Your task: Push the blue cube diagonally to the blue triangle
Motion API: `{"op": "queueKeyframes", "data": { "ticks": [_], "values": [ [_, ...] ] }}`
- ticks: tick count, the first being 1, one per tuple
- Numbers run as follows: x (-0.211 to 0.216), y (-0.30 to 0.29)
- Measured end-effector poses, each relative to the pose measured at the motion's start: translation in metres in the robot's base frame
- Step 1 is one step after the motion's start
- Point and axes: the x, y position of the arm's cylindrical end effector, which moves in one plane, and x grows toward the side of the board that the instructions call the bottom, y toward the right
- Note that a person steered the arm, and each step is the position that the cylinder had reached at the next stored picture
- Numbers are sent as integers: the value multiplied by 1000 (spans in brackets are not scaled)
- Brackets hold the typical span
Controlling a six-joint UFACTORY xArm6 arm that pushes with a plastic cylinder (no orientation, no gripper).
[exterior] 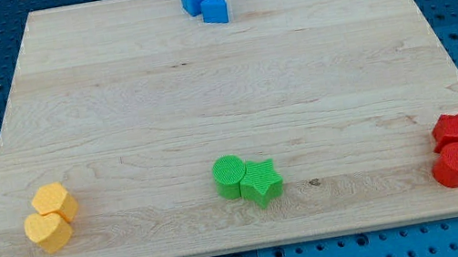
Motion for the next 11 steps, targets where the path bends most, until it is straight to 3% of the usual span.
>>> {"op": "queueKeyframes", "data": {
  "ticks": [2, 4, 8, 11],
  "values": [
    [1, -16],
    [1, -117],
    [32, -128],
    [86, -118]
  ]
}}
